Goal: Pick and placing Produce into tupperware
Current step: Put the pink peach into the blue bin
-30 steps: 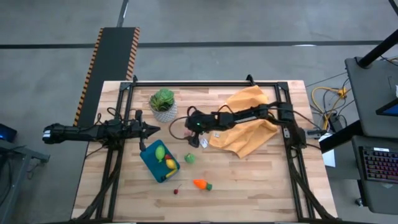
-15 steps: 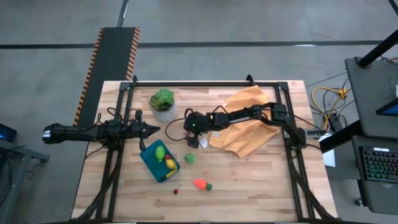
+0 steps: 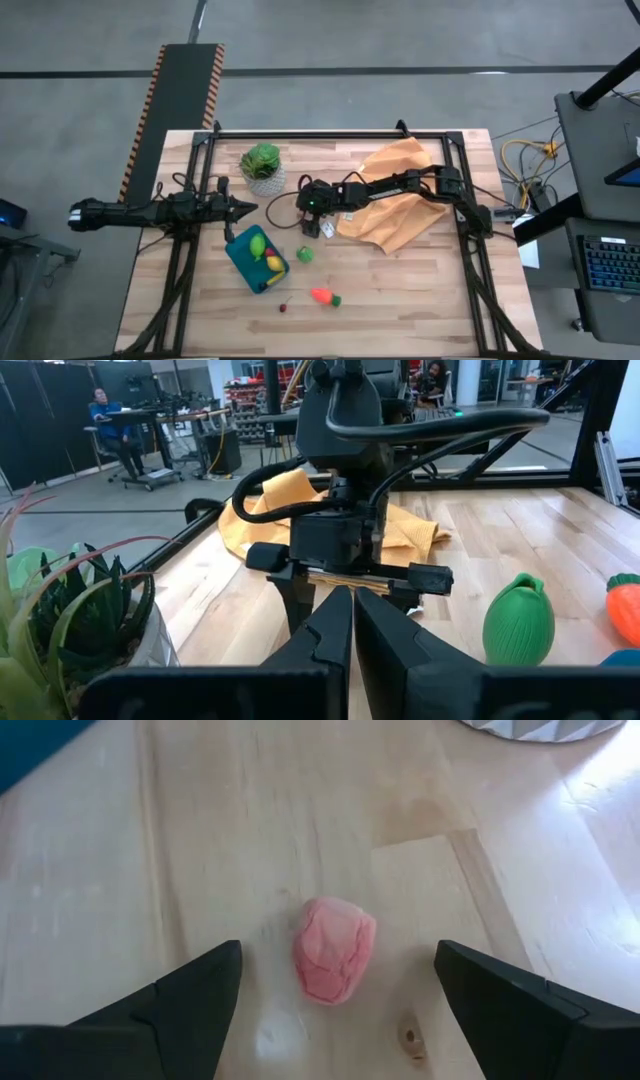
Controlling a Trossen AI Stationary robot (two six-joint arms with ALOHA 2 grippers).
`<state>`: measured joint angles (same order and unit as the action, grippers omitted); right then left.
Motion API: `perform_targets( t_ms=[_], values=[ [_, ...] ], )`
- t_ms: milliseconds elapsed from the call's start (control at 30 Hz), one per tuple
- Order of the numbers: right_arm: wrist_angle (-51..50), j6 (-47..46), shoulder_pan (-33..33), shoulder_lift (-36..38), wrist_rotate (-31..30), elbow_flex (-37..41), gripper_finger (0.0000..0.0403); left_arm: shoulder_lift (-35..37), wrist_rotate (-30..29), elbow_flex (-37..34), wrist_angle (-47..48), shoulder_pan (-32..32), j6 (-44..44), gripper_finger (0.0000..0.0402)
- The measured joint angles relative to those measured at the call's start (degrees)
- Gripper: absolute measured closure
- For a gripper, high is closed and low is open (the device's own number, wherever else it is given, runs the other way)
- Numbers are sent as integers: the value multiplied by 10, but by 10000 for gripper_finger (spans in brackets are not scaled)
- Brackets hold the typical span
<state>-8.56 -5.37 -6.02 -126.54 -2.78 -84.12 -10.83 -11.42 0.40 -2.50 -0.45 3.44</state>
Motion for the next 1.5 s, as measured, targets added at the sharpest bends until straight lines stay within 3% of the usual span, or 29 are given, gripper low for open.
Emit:
perform_targets(
  t_ms=[233,1033,1500],
  values=[
    [1,-12,0,0,-4,0,97,0,0,0,0,0,0,402],
    [-6,-4,2,3,28,0,362,0,0,0,0,0,0,402],
    [1,-4,23,12,34,-30,367,0,0,0,0,0,0,402]
  ],
)
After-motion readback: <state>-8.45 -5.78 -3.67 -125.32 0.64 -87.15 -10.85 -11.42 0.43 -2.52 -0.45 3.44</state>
